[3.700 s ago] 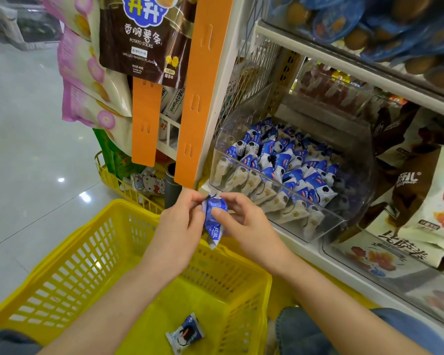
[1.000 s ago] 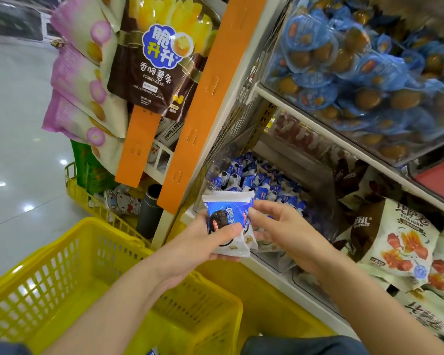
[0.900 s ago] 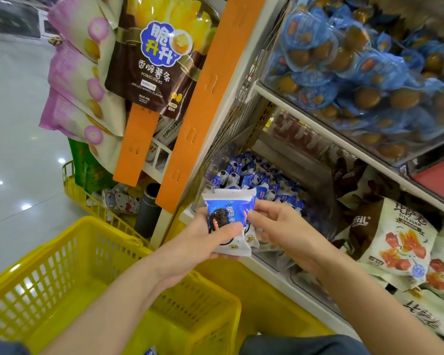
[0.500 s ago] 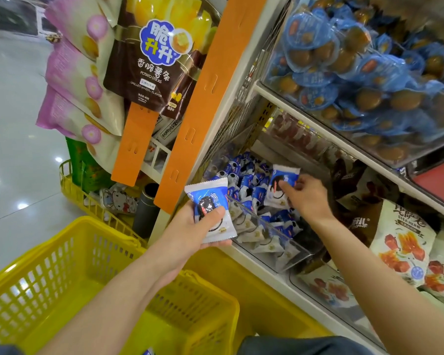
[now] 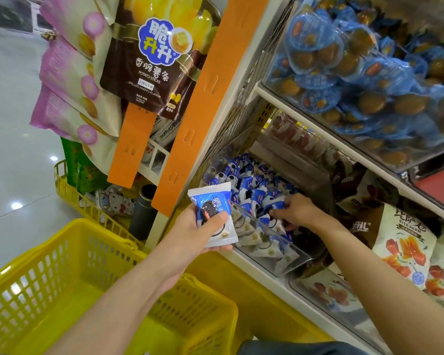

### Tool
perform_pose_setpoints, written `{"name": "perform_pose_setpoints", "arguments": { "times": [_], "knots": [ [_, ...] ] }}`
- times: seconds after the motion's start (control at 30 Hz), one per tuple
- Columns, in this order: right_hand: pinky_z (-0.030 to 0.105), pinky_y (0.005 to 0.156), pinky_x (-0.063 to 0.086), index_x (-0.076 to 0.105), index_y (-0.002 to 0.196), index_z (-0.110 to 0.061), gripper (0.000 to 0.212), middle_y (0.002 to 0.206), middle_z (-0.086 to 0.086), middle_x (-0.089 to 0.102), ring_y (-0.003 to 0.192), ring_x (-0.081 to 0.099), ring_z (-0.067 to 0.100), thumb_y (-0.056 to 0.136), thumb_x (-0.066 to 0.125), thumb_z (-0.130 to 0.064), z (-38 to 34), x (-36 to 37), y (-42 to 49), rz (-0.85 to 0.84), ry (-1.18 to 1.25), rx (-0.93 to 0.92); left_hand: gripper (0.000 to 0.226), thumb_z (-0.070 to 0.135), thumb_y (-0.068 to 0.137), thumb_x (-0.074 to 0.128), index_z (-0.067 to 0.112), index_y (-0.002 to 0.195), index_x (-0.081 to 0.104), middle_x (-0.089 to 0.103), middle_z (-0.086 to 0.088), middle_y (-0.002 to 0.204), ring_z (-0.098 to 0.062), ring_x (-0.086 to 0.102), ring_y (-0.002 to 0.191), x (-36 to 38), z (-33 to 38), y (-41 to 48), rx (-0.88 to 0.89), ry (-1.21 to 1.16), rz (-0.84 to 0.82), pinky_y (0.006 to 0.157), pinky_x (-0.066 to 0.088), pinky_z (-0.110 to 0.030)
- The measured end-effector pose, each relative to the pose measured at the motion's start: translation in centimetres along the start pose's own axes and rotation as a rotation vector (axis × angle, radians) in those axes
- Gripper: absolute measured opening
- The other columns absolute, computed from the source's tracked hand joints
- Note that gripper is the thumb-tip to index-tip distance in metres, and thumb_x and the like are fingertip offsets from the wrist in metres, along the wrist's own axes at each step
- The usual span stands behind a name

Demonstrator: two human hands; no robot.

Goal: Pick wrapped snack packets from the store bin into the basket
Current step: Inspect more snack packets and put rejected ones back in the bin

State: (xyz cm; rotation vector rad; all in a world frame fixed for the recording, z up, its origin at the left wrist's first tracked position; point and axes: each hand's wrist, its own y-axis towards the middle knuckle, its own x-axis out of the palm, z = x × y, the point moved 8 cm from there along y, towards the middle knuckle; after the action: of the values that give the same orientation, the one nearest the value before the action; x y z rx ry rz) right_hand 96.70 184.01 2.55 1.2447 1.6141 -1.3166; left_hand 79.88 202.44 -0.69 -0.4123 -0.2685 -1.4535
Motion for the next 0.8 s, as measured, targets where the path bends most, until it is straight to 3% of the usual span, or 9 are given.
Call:
{"name": "perform_pose_setpoints", "arguments": {
  "times": [0.13, 0.23, 0.3, 0.37, 0.47, 0.6, 0.7, 0.77, 0.8],
  "knots": [
    [0.031, 0.069, 0.058, 0.048, 0.074, -0.011, 0.025, 0.079, 0.009, 0.059, 0.068, 0.061, 0.018, 0.086, 0.065, -0.027, -0.6, 0.8, 0.5, -0.069, 0.019, -0.003, 0.039, 0.022, 0.089, 0.057, 0.020, 0.127, 0.047, 0.067, -0.004, 0.109, -0.017, 0.070, 0.088, -0.2, 0.1, 0.0, -0.001, 0.003, 0.005, 0.066, 0.057, -0.024],
    [0.041, 0.085, 0.054, 0.061, 0.097, -0.001, 0.024, 0.102, 0.021, 0.066, 0.088, 0.067, 0.030, 0.085, 0.065, -0.022, -0.7, 0.3, 1.4, 0.070, 0.172, 0.000, 0.038, 0.023, 0.089, 0.056, 0.022, 0.127, 0.047, 0.067, -0.004, 0.109, -0.016, 0.070, 0.088, -0.4, 0.1, 0.0, 0.001, -0.002, 0.011, 0.066, 0.057, -0.024],
    [0.041, 0.086, 0.054, 0.059, 0.083, -0.001, 0.024, 0.099, 0.021, 0.067, 0.089, 0.067, 0.031, 0.085, 0.066, -0.024, -0.9, 0.5, 2.0, 0.108, 0.267, 0.009, 0.037, 0.022, 0.089, 0.057, 0.023, 0.125, 0.047, 0.067, -0.004, 0.109, -0.014, 0.069, 0.088, -0.4, 0.1, 0.1, 0.003, -0.005, 0.014, 0.069, 0.058, -0.026],
    [0.037, 0.075, 0.058, 0.047, 0.069, -0.008, 0.029, 0.080, 0.016, 0.065, 0.074, 0.067, 0.026, 0.084, 0.067, -0.024, -1.2, 1.2, 2.8, 0.087, 0.375, 0.028, 0.035, 0.022, 0.089, 0.058, 0.023, 0.123, 0.049, 0.067, -0.003, 0.108, -0.014, 0.070, 0.087, -0.5, 0.0, 0.2, 0.003, -0.007, 0.018, 0.067, 0.058, -0.025],
    [0.023, 0.046, 0.055, 0.043, 0.070, -0.010, 0.030, 0.069, 0.010, 0.059, 0.060, 0.061, 0.018, 0.084, 0.066, -0.022, -1.0, 2.3, 3.2, -0.012, 0.421, 0.100, 0.031, 0.023, 0.089, 0.058, 0.024, 0.119, 0.050, 0.068, -0.002, 0.105, -0.013, 0.070, 0.086, -0.6, -0.1, 0.4, 0.002, -0.006, 0.023, 0.065, 0.057, -0.023],
    [0.021, 0.041, 0.049, 0.046, 0.066, -0.007, 0.033, 0.061, 0.008, 0.059, 0.052, 0.057, 0.014, 0.087, 0.062, -0.028, -0.9, 2.5, 3.1, -0.006, 0.317, 0.109, 0.031, 0.023, 0.089, 0.058, 0.027, 0.119, 0.049, 0.066, -0.002, 0.109, -0.014, 0.069, 0.091, -0.4, -0.3, 0.4, -0.002, 0.036, 0.006, 0.068, 0.057, -0.025],
    [0.024, 0.042, 0.031, 0.038, 0.057, -0.010, 0.048, 0.050, 0.004, 0.043, 0.043, 0.041, 0.014, 0.091, 0.053, -0.041, -1.8, 1.3, 2.2, 0.105, 0.045, 0.029, 0.030, 0.026, 0.090, 0.056, 0.034, 0.117, 0.048, 0.064, 0.008, 0.112, -0.006, 0.066, 0.095, -0.1, -0.6, 0.4, 0.013, 0.066, -0.010, 0.068, 0.053, -0.020],
    [0.028, 0.053, 0.039, 0.052, 0.073, -0.005, 0.044, 0.067, 0.011, 0.053, 0.059, 0.052, 0.020, 0.093, 0.048, -0.044, -2.7, 0.7, 1.2, 0.192, -0.049, -0.076, 0.030, 0.031, 0.089, 0.057, 0.040, 0.115, 0.047, 0.062, 0.020, 0.110, 0.007, 0.059, 0.098, -0.2, -0.9, 0.3, 0.017, 0.100, -0.012, 0.072, 0.043, -0.013],
    [0.031, 0.069, 0.046, 0.057, 0.097, -0.002, 0.042, 0.091, 0.015, 0.060, 0.082, 0.059, 0.024, 0.094, 0.047, -0.042, -3.3, 0.3, 0.3, 0.250, -0.008, -0.164, 0.029, 0.031, 0.088, 0.059, 0.041, 0.113, 0.049, 0.062, 0.024, 0.108, 0.012, 0.057, 0.096, -0.3, -1.0, 0.2, 0.020, 0.113, -0.013, 0.071, 0.041, -0.011]
  ]
}}
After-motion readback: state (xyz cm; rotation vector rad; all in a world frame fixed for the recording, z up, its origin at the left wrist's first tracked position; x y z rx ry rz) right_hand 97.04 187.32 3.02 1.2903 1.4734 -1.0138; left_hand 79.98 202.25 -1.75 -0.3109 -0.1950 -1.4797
